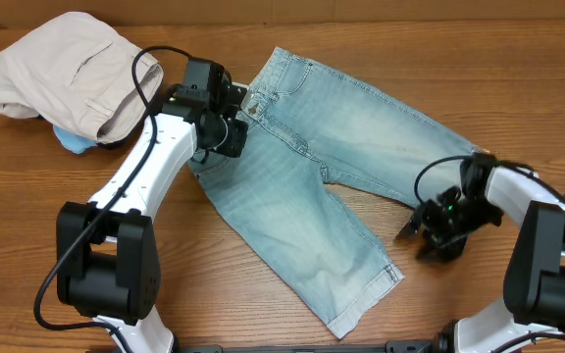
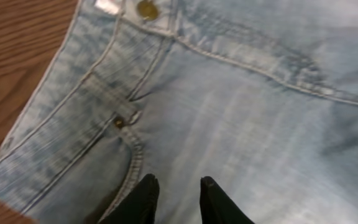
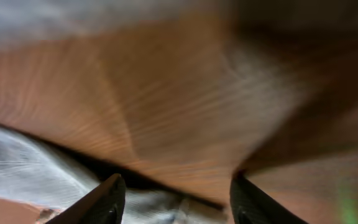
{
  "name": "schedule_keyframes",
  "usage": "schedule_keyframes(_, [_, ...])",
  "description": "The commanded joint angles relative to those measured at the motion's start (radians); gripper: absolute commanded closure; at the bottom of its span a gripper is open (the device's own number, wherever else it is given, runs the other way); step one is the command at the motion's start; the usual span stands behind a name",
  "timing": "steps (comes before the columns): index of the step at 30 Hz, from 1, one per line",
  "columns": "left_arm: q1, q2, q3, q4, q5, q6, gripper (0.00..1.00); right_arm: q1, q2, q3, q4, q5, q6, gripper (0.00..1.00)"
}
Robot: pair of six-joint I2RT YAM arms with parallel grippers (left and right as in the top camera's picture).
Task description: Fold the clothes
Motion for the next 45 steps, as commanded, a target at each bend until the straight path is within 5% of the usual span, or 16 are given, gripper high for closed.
schedule_keyframes(1, [0.006,0.018,-0.070,0.015,-0.081,-0.015,0.70,0.003,-0.018,-0.058,0.029,0.008,0.035,0.42])
schedule_keyframes(10, [0.006,0.018,-0.305,0.194,-0.113,-0.100,0.66,0.004,-0.018,-0.183,0.077,-0.108,-0.056,0.43])
schedule_keyframes(20, [0.007,0.018,-0.329,0.221,-0.147,-0.100,0.62,0.001,-0.018,-0.228,0.184,-0.111,-0.049,0.44])
schedule_keyframes(26, [0.007,0.018,-0.328,0.224,-0.144,-0.111,0.48,-0.039,-0.070,-0.088,0.164,-0.098,-0.019,0.43])
schedule_keyframes(35, [0.005,0.016,-0.160,0.173,0.032,-0.062,0.49,-0.042,-0.209,0.145,0.168,0.029,-0.029,0.43])
schedule_keyframes(42, [0.004,0.024,-0.092,0.393,0.291,-0.067,0.81,0.006,-0.264,0.156,0.084,0.013,-0.035,0.43])
schedule_keyframes(45, [0.004,0.071,-0.092,0.442,0.274,-0.074,0.85,0.032,-0.264,0.156,0.040,-0.012,-0.078,0.43])
